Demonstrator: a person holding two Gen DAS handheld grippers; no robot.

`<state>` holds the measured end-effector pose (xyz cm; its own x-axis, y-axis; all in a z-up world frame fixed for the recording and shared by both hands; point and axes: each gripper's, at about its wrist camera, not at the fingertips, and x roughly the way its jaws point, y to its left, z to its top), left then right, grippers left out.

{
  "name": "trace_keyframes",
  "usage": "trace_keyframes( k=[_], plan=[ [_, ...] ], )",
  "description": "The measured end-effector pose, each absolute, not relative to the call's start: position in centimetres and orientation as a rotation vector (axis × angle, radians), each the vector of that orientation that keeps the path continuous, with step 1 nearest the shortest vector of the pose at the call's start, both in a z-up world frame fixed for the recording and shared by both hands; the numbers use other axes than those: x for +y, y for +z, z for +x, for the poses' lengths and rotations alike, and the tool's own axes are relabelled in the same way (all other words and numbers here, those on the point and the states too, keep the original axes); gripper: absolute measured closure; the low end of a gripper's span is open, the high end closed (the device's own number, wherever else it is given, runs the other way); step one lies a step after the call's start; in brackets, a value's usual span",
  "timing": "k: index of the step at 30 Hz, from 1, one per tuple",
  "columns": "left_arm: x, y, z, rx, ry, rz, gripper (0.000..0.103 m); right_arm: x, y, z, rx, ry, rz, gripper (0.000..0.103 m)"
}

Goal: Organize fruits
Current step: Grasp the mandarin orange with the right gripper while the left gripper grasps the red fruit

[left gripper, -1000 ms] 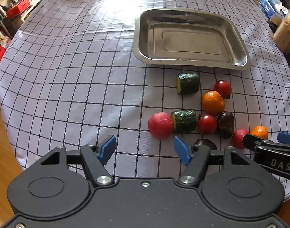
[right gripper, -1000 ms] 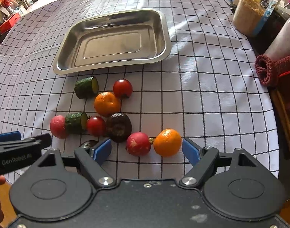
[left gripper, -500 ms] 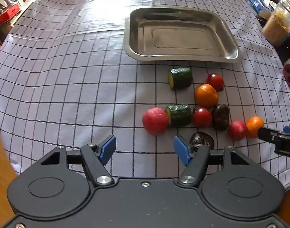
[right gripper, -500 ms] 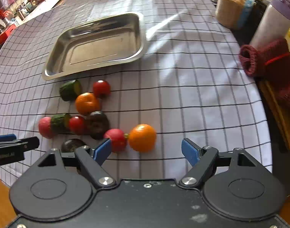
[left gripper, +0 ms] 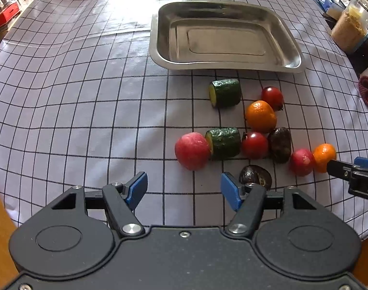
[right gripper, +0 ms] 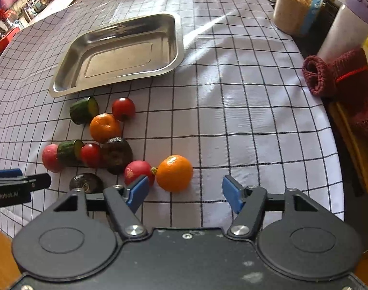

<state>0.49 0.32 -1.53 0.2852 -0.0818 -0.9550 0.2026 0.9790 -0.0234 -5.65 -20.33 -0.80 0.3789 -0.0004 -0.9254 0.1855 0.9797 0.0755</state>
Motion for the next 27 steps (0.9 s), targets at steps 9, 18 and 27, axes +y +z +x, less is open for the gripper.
trace_keyframes(
  k=[9, 18, 27],
  plan=[
    [0.1, -2.5, 1.6, 1.279, -0.19, 0.123, 0.04, -20.1, -1.4, -4.8, 1.196, -0.108, 0.172, 0.045],
    [0.6, -3.5, 2.8, 1.3, -0.198, 0.087, 0.042, -20.1, -2.3, -4.0, 1.226, -0.119, 0.164, 0.047],
    [0.5, -3.3, 3.7, 1.266, -0.211, 0.083, 0.042, -20.7, -2.8, -3.5, 1.215, -0.157, 0.196, 0.048]
  ],
)
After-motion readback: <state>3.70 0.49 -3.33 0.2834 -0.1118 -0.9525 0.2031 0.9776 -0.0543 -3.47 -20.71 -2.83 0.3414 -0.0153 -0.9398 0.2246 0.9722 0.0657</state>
